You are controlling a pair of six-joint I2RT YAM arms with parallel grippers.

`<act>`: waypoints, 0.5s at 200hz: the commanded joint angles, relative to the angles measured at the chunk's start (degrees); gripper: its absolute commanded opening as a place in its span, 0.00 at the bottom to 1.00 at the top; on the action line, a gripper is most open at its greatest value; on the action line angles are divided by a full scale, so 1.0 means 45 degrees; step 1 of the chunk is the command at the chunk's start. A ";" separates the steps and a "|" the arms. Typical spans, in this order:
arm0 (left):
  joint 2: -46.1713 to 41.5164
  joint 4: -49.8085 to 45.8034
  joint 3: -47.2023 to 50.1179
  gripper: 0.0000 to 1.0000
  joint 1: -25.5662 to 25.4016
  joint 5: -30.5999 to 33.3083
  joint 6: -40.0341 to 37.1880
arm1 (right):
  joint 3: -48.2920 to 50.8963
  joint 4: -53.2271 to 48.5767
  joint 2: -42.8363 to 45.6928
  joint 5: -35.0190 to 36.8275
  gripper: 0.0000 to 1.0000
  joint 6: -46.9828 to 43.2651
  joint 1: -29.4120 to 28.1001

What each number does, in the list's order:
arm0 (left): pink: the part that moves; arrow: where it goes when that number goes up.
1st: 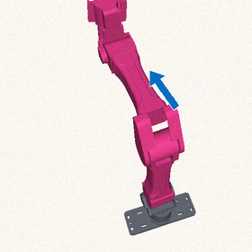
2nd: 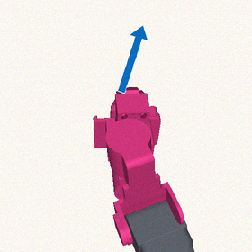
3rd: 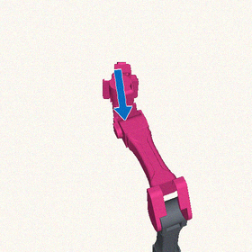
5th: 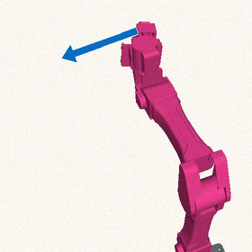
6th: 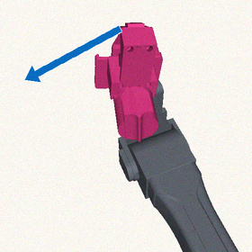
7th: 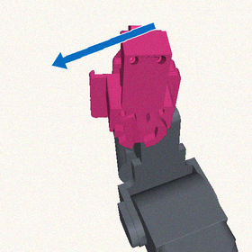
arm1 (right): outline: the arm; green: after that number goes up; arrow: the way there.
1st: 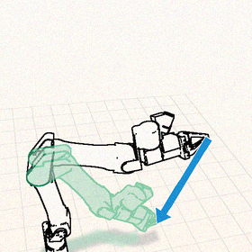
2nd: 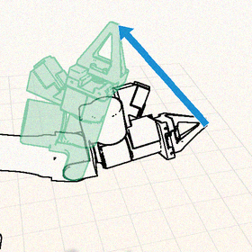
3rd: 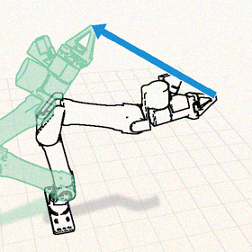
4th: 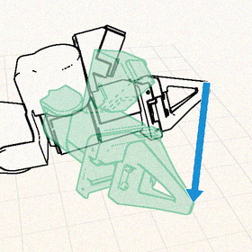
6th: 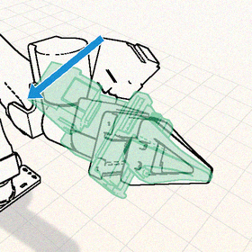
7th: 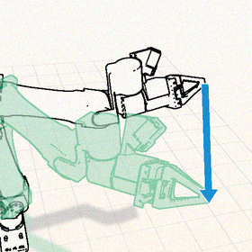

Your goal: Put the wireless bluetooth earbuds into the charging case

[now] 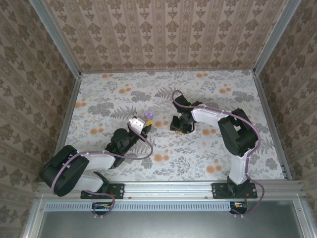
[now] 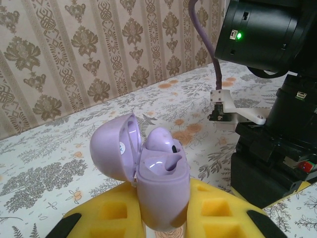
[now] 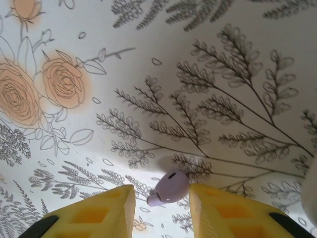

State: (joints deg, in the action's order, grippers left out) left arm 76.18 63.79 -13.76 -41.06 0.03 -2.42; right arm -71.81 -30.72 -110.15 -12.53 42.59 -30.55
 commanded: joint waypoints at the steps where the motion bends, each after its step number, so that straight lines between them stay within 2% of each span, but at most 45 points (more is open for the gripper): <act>1: -0.0288 -0.0141 0.0089 0.02 0.0139 -0.0007 -0.0231 | -0.0437 -0.0049 -0.0435 -0.0396 0.35 -0.0225 -0.0048; 60: -0.0387 -0.0269 0.0081 0.02 0.0241 -0.0122 -0.0245 | -0.0527 0.0811 -0.0064 -0.0715 0.35 -0.0338 -0.0066; 100: -0.0501 -0.0323 0.0089 0.02 0.0275 -0.0125 -0.0245 | -0.0953 -0.0611 0.0402 0.0155 0.35 -0.0660 -0.0085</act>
State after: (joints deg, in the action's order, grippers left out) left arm 75.44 62.08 -13.74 -40.38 -0.12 -2.63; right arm -73.56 -28.38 -111.18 -14.00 41.52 -30.65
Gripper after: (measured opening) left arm 0.177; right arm 0.350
